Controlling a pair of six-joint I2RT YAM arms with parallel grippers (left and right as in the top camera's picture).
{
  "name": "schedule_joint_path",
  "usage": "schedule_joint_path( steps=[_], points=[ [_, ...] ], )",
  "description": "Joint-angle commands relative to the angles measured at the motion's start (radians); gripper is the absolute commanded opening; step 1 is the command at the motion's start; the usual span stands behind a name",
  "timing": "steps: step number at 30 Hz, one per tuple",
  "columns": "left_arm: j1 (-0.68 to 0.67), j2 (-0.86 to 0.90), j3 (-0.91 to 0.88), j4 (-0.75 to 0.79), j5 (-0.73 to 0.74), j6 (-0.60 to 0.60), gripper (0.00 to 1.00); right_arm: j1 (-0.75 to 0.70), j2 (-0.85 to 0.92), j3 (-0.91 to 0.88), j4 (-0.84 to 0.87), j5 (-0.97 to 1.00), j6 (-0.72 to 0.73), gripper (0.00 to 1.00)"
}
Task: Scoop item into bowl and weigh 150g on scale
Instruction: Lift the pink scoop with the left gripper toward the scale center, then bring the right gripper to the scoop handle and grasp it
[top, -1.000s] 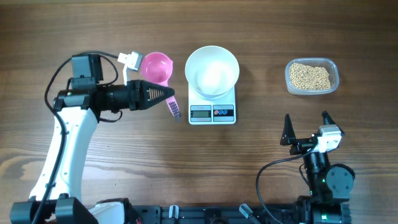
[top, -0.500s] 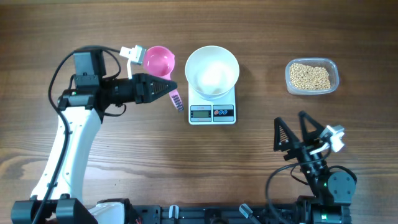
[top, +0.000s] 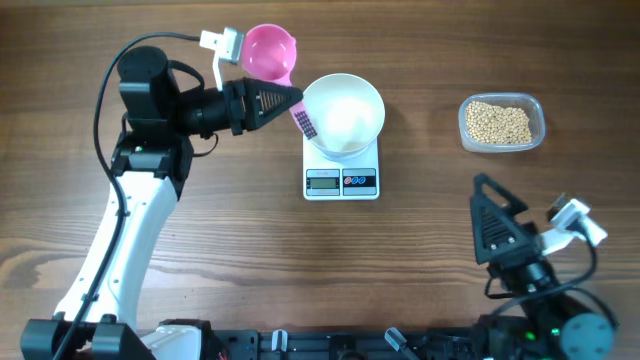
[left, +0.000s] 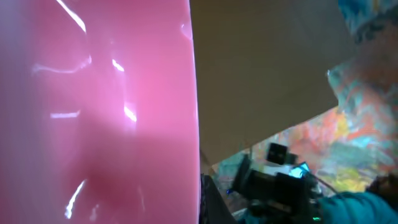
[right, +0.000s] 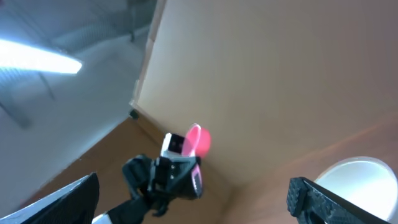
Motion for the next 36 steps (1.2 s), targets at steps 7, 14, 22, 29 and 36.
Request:
schedule_joint_path(
  steps=[7,14,22,29,36],
  points=[
    [-0.052,-0.01,0.01,0.016,-0.258,-0.27,0.04,0.004,0.567,0.605,-0.552,-0.2,-0.483,1.0],
    [-0.188,-0.01,0.01,0.248,-0.481,-0.399,0.04,0.051,0.803,0.753,-0.634,-0.214,-0.503,1.0],
    [-0.328,-0.01,0.01,0.285,-0.801,-0.636,0.04,0.056,0.976,0.753,-0.483,-0.414,-0.234,0.99],
    [-0.384,-0.01,0.01,0.291,-0.816,-0.739,0.04,0.128,1.066,0.753,-0.253,-0.496,0.001,0.87],
    [-0.427,-0.01,0.01,0.32,-0.783,-0.74,0.04,0.233,1.067,0.753,-0.229,-0.362,0.098,0.75]
  ],
)
